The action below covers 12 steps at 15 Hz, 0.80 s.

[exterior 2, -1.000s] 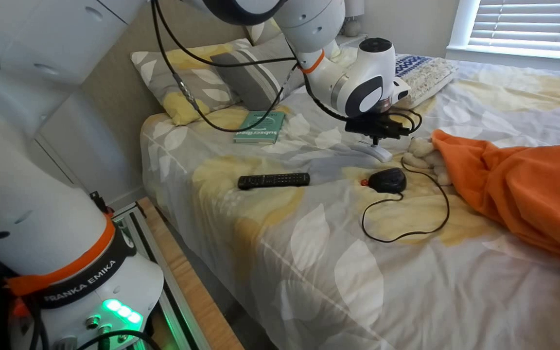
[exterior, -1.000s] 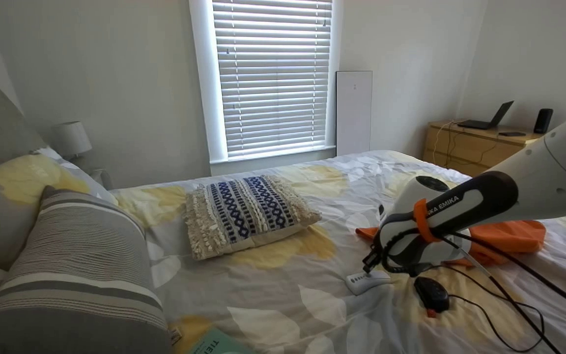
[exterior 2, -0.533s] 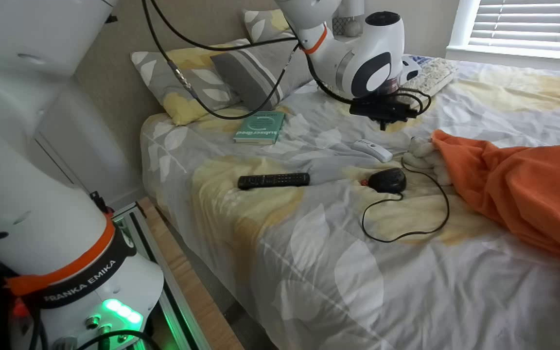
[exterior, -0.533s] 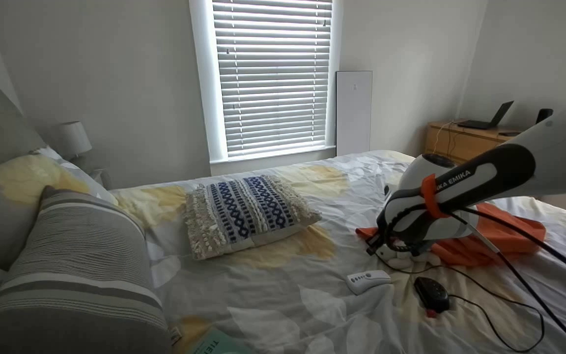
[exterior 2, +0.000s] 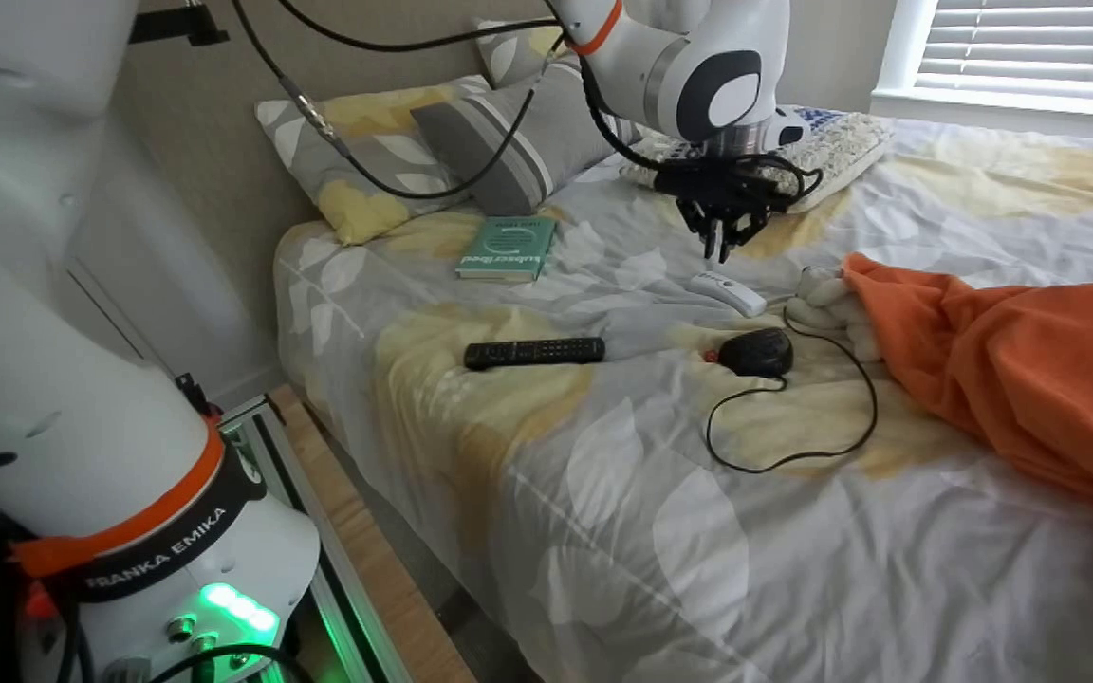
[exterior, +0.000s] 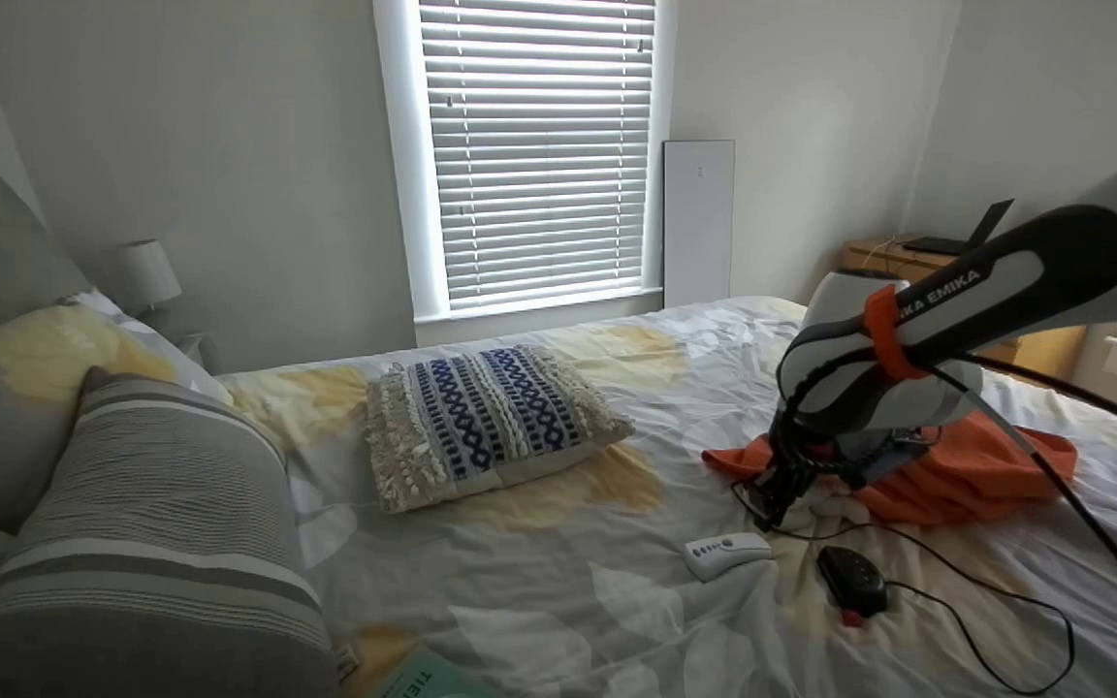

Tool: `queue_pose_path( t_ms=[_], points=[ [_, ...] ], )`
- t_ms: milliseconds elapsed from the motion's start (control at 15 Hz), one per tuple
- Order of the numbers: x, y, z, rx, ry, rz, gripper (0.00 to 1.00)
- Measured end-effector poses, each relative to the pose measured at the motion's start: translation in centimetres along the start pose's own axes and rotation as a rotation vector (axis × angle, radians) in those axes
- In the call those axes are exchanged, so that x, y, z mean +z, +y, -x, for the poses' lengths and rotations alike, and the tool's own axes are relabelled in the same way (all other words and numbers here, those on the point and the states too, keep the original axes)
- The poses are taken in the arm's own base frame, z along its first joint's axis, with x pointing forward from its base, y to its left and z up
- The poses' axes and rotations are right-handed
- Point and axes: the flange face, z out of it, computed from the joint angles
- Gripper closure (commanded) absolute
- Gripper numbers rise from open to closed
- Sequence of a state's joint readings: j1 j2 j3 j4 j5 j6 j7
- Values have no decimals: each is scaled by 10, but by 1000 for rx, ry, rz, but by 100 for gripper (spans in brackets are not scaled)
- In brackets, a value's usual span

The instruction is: Press the big button on the small remote

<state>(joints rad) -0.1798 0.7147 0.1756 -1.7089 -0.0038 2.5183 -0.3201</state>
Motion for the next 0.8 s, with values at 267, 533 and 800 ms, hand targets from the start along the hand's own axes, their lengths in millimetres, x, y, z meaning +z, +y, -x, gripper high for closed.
queue_pose_path(
  t_ms=[267,533,800],
  points=[
    [-51,-8,29,104,-77,27,14],
    [-108,-12,55,248,-100,118,0],
    [-155,-17,79,335,-121,155,0]
  ],
)
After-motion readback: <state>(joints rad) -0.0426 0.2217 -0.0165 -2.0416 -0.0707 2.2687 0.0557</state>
